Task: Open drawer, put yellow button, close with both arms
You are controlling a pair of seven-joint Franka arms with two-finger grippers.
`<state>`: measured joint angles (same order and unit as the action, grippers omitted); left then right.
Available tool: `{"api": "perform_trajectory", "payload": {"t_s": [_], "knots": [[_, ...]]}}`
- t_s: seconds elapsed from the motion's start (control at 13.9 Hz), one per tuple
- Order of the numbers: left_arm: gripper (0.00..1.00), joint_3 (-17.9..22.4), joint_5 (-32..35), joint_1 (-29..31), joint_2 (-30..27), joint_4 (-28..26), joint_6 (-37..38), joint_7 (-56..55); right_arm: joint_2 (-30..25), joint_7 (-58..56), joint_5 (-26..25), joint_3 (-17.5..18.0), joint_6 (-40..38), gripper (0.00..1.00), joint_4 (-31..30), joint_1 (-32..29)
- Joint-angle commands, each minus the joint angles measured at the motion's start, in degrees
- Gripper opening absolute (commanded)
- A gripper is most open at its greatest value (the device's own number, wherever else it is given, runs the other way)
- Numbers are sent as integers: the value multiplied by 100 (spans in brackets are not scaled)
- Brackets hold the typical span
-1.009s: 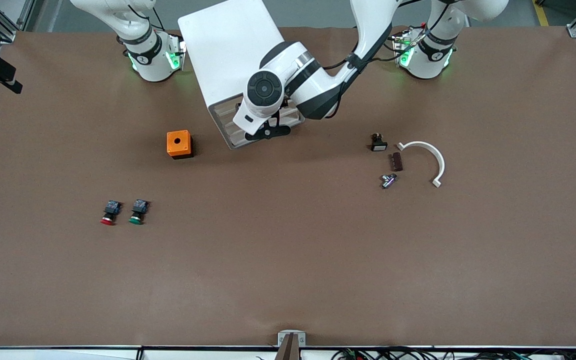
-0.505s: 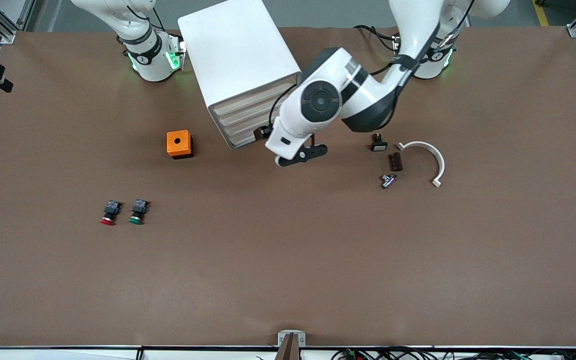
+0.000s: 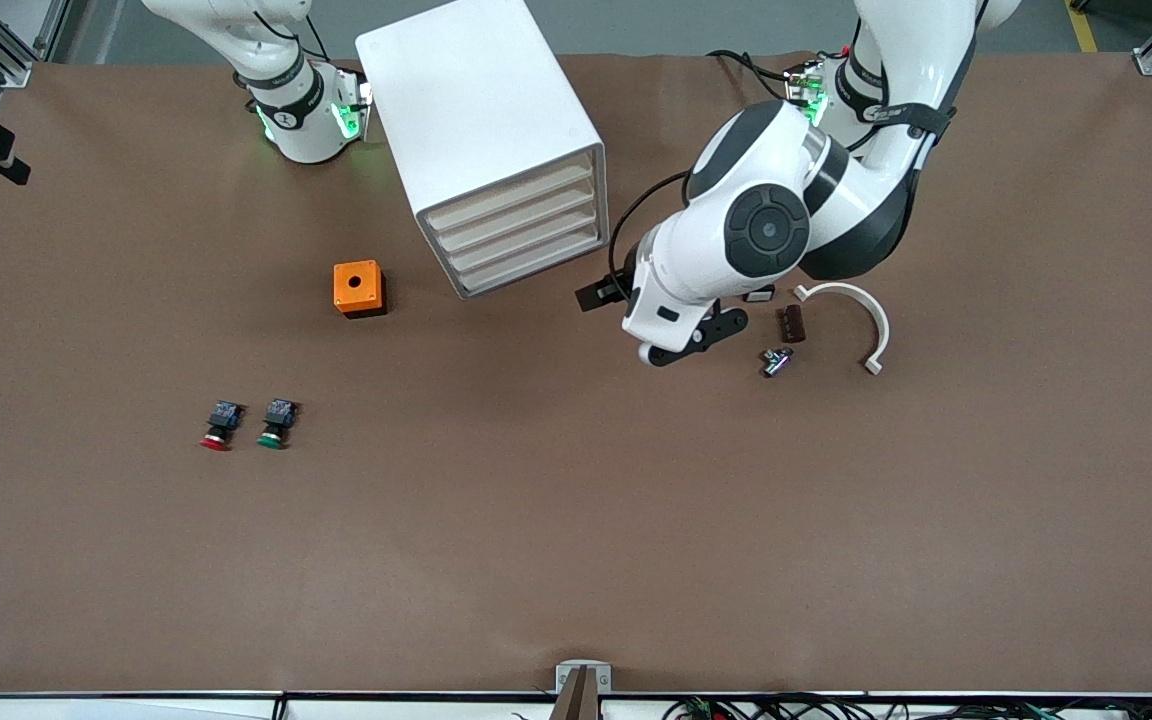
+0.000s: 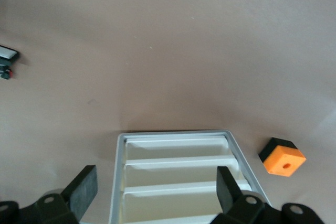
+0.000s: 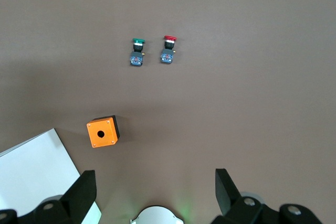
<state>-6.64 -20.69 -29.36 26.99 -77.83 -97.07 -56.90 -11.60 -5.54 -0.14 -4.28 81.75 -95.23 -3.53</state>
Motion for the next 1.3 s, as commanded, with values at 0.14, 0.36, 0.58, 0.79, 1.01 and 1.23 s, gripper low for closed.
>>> {"api": "perform_trajectory", "payload": {"t_s": [0.14,0.36,0.58,0.79,1.01,1.23], "knots": [[100,-74,628,396,-185,-74,31,65,-115,-88,93,41,-1,100,-92,-69],[100,-74,681,554,-263,-83,83,82,-115,-88,93,41,-10,100,-101,-69],[100,-100,619,888,-439,-92,162,1229,-115,-88,93,41,-19,100,-109,-77],[100,-74,707,1213,-720,-101,714,2225,-115,-88,93,33,-27,100,-109,-77],[100,-48,1215,1512,-1019,-127,1128,3016,-115,-88,93,33,-19,100,-118,-77],[100,-39,1445,1827,-1230,-179,1400,3386,-115,-88,93,33,-19,100,-118,-77]]}}
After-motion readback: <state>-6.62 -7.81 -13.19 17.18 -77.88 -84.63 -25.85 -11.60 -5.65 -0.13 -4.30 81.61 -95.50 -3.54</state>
